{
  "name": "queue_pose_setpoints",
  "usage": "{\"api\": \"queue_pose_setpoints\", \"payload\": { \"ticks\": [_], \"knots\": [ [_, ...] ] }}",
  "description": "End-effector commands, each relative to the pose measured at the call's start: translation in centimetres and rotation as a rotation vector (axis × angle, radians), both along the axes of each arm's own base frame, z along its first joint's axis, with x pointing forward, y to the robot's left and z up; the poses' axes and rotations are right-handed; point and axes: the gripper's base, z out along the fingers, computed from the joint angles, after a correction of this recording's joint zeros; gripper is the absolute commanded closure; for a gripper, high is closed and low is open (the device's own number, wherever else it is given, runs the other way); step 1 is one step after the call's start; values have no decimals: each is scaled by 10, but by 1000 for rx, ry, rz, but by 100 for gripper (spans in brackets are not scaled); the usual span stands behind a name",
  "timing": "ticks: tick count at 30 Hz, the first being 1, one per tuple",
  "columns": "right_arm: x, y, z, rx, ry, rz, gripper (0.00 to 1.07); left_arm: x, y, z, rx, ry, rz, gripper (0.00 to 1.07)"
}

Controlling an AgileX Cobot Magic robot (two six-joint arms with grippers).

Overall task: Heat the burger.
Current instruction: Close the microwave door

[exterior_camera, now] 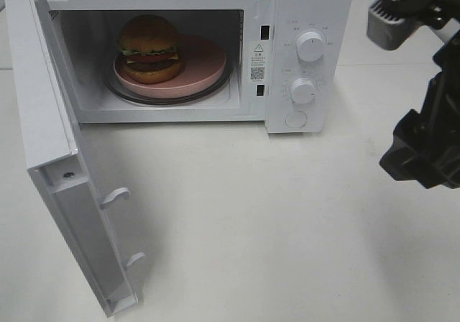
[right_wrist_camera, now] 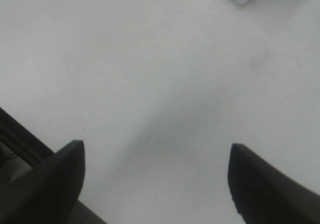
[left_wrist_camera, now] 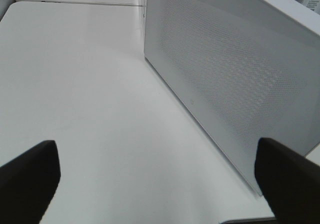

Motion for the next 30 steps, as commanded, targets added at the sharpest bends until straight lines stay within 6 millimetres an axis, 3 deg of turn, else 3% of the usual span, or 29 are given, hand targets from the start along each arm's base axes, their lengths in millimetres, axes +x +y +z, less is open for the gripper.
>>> {"api": "queue_pose_setpoints", "payload": {
  "ticks": [1, 15, 23, 30],
  "knots": [
    [-11, -9, 9, 28, -15, -28, 31, -2, 0, 0, -4, -26, 7, 9],
    [-55, -44, -11, 70, -28, -94, 31, -2, 0, 0, -4, -26, 7, 9],
    [-70, -72, -31, 121, 9, -276, 31, -2, 0, 0, -4, -26, 7, 9],
    [-98, -98, -35, 193, -107, -422, 31, -2, 0, 0, -4, -26, 7, 9]
  ]
}}
